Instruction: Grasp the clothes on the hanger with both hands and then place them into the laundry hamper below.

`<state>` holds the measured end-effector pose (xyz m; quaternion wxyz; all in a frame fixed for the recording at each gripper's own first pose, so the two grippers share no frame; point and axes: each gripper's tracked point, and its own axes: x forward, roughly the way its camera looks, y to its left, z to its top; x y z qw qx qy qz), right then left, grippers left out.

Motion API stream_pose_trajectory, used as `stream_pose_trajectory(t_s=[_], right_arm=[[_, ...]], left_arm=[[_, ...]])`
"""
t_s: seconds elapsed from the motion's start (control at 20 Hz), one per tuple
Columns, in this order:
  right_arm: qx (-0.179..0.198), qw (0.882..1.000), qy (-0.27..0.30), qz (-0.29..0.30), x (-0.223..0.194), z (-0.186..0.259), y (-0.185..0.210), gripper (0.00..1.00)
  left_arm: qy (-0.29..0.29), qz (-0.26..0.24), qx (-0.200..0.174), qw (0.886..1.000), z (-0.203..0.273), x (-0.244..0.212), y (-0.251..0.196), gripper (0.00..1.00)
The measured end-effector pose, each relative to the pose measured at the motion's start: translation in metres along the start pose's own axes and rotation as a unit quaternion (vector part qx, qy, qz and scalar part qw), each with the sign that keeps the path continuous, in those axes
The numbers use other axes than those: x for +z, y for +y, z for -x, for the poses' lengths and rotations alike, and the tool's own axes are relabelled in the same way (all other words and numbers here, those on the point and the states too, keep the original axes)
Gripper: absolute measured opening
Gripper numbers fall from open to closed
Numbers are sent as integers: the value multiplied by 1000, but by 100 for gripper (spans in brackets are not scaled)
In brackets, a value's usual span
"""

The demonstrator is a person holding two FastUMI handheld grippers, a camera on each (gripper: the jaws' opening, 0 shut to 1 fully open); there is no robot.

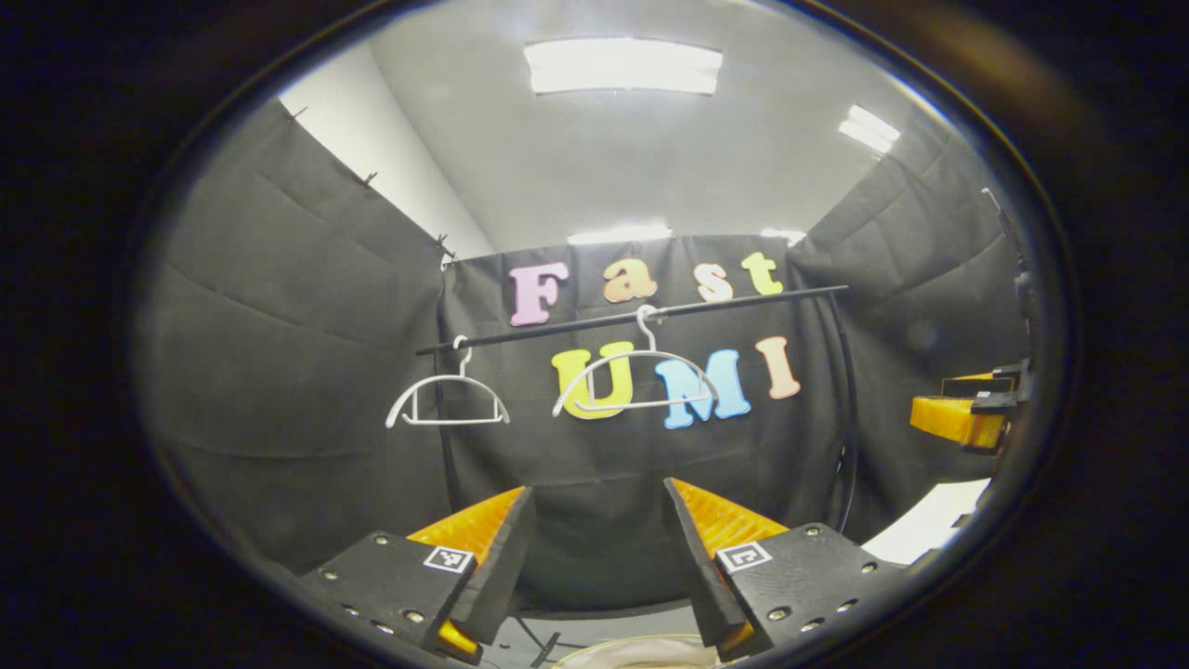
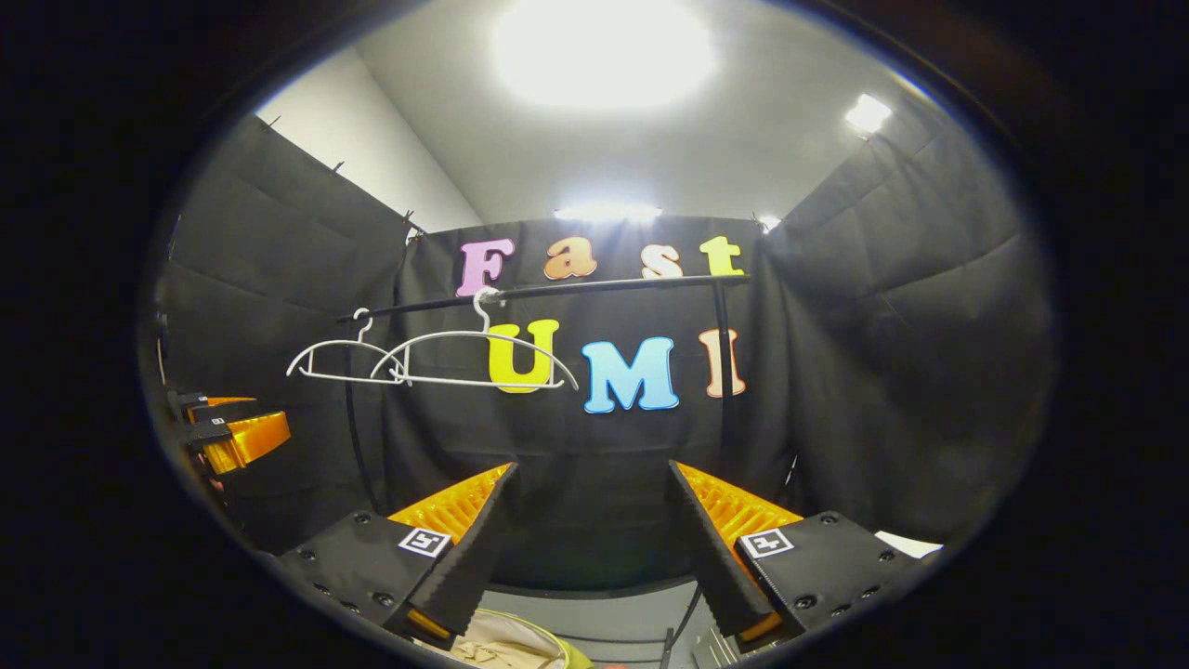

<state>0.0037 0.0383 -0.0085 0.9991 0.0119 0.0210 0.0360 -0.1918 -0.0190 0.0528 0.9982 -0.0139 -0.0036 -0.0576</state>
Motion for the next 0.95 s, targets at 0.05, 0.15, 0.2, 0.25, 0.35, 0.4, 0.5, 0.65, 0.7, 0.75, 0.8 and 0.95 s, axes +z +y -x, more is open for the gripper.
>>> stream_pose_trajectory(t_s=[0.05,0.15,0.2,0.25,0.35,0.4,0.5,0.65,0.7,0.75,0.8,0.95], right_arm=[[-3,1000,-1,0,1,2,-3,97],[-6,1000,-2,0,2,3,-7,97],[-8,1000,-5,0,2,4,-9,97],[-9,1000,-6,1,4,4,-11,96],[-9,1000,-2,2,2,3,-13,97],[-10,1000,-2,3,2,3,-14,97],[-11,1000,-3,3,3,3,-16,97],[-12,1000,0,4,0,4,-20,97],[-12,1000,1,2,1,4,-21,97],[-13,1000,-1,1,2,4,-21,97],[-14,1000,-2,1,3,4,-22,97],[-15,1000,-4,2,4,4,-23,97]], left_arm=[[-1,2,-2,1000,2,1,-2,80],[-1,3,-2,1000,4,3,-4,80],[-3,3,-4,1000,5,5,-6,79],[-3,1,-4,1000,5,6,-7,80],[-5,-1,-5,1000,5,7,-10,79],[-5,-1,-5,1000,4,7,-11,79],[-5,1,-5,1000,4,6,-14,80],[-5,1,-3,1000,4,5,-16,80],[-5,0,-4,1000,4,6,-18,80],[-7,-1,-4,1000,4,7,-18,80],[-7,-2,-5,1000,4,7,-19,80],[-9,-1,-6,1000,7,9,-21,80]])
